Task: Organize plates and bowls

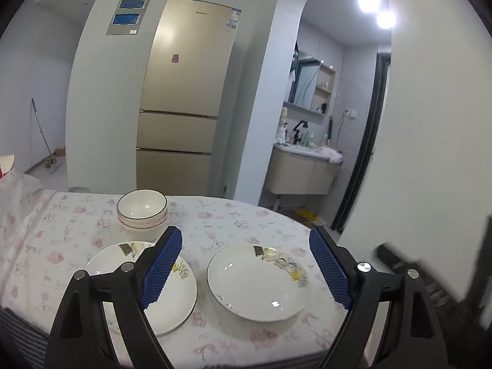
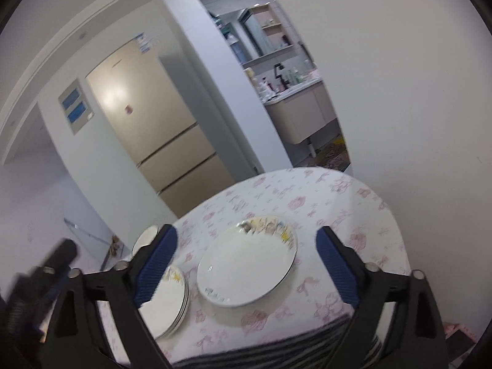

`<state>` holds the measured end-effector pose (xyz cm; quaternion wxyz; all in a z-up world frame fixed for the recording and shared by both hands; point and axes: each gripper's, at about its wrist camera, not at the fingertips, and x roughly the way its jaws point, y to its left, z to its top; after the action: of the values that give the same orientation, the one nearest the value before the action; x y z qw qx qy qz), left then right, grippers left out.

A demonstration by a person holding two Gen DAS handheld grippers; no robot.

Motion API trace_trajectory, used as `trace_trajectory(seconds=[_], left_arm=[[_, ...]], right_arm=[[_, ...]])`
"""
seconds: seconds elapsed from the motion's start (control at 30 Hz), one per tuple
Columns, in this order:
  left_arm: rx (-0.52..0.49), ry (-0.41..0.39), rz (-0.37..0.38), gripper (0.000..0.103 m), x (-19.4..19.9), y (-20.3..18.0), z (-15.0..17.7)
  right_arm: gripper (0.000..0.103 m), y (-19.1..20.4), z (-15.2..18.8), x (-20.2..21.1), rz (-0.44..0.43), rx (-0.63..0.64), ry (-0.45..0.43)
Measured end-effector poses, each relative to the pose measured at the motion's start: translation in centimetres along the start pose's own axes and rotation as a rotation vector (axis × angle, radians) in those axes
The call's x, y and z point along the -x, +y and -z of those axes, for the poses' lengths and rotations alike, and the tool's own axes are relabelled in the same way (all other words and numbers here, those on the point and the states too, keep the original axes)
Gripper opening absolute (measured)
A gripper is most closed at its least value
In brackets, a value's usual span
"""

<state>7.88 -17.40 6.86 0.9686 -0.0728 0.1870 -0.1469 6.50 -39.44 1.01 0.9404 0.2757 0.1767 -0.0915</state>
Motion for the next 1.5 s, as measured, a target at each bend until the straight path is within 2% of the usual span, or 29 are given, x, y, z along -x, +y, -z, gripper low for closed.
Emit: trace_trajectory(seconds=[0.1,0.17,0.33,0.4,0.5,0.6,0.67,0.73,0.8,0.87,0.93,1.03,1.07,1.13,1.2,1.33,1.5], left_arm=[[0.011,0.022,0.017,0.087,-2.4,-0.5,0.6],[0.023,0.063,0.032,0.087,-3.8,-0.4,1.6],[0.110,0.169,-0.047,0.087,-7.8,1.4,4.6],[0.149,0.240,-0.041,0.087,-9.6,2.0,5.4],[0.196,0.306,-0.042,0.087,-11.1,3.0,7.1],[0.233,0.355,-0.038,0.084,-12.2,3.8,8.5],[0.283,0.390,-0.025,0.082,-12.9,4.5,9.7],[0.303,0.428,-0.006,0.075,-13.7,4.7,10.4],[0.319,0.451,0.008,0.073,-14.1,4.9,10.8],[0.315,0.444,0.012,0.071,-14.1,4.8,10.8],[0.318,0.455,0.015,0.056,-14.3,4.8,11.0],[0.332,0.503,0.000,0.042,-15.1,4.9,11.6],[0.340,0.511,-0.002,0.042,-15.2,5.0,11.7],[0.350,0.516,-0.005,0.040,-15.3,5.1,11.9],[0.344,0.521,-0.016,0.040,-15.4,5.0,11.9],[0.357,0.612,-0.008,0.040,-17.3,4.7,12.1],[0.378,0.606,-0.064,0.039,-18.2,4.3,11.9]], right_arm=[[0.101,-1.6,-1.3,-0.8,0.074,-0.057,-0.043],[0.101,-2.4,-1.8,-1.9,0.064,-0.074,-0.021],[0.101,-3.8,-0.3,-5.6,0.083,-0.064,0.123],[0.101,-4.4,0.9,-7.7,0.094,-0.055,0.225],[0.094,-4.7,2.6,-10.0,0.051,-0.067,0.338],[0.088,-4.8,3.6,-11.4,0.018,-0.100,0.391],[0.088,-4.3,4.1,-12.0,0.001,-0.111,0.413],[0.088,-3.8,4.7,-12.2,0.000,-0.111,0.424],[0.087,-3.4,5.0,-12.5,-0.004,-0.106,0.433],[0.083,-3.6,5.4,-13.2,-0.008,-0.116,0.442],[0.078,-3.7,5.8,-13.8,-0.013,-0.130,0.455],[0.071,-4.0,6.3,-14.3,0.002,-0.135,0.464],[0.069,-4.1,6.4,-14.5,0.005,-0.140,0.469],[0.057,-4.5,6.7,-14.7,0.006,-0.156,0.471],[0.054,-5.1,7.1,-15.0,0.015,-0.180,0.474],[0.044,-5.2,7.4,-15.3,-0.004,-0.180,0.481],[0.030,-5.1,7.8,-15.9,-0.047,-0.178,0.514]])
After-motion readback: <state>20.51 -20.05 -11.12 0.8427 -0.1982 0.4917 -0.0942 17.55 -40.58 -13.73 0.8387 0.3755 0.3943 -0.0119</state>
